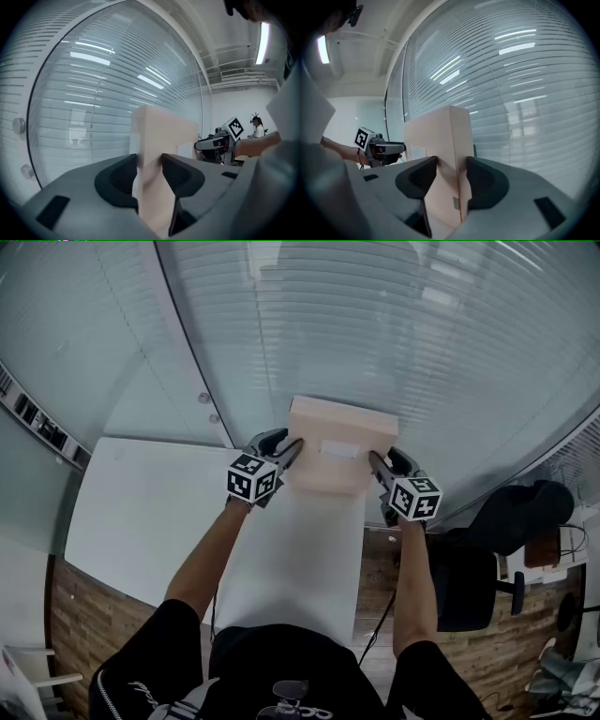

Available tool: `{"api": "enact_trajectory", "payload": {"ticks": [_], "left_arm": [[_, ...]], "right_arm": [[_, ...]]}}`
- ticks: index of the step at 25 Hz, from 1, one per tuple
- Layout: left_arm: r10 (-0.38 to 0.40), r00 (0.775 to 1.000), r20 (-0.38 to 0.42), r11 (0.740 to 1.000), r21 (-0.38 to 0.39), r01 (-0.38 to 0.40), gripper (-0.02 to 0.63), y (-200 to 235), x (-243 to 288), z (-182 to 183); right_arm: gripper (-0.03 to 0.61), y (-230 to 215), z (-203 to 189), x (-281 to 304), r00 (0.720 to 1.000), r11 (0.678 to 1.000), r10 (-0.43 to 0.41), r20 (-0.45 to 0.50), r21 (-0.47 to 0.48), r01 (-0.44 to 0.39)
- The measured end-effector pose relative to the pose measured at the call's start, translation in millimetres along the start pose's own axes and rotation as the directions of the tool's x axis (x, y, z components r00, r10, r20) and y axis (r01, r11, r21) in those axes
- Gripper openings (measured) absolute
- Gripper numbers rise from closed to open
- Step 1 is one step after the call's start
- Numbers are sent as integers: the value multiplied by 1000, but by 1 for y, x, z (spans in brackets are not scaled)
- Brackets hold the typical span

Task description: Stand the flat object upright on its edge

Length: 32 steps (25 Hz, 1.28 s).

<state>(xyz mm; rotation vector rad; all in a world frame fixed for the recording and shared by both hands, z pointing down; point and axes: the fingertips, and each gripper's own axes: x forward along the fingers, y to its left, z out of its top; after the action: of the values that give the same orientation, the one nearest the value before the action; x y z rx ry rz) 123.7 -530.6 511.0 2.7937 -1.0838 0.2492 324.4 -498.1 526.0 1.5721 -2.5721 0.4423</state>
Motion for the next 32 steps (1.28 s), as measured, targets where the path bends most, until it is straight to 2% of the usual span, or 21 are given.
{"api": "enact_trajectory", "payload": {"ticks": [4,13,19,24,32], "left_arm": [[3,1000,25,1000,11,-4,183,0,1,-3],[5,1000,9,1000,12,-5,181,0,6,-19],[7,1000,8,1000,22,-7,181,0,7,-21],[6,1000,10,1000,1,-6,183,-3,7,-21],[-6,999,-53,1000,-20,5,183,-6,6,-22]], "right_arm": [[215,-2,0,2,1000,1000,-3,11,-26,3],[215,-7,-7,5,1000,998,-22,-7,-65,21],[215,-8,-12,4,1000,998,-22,-5,-59,22],[216,-7,-13,1,1000,999,-19,8,-48,20],[216,-6,-15,-1,999,999,-41,-8,-23,41]]}}
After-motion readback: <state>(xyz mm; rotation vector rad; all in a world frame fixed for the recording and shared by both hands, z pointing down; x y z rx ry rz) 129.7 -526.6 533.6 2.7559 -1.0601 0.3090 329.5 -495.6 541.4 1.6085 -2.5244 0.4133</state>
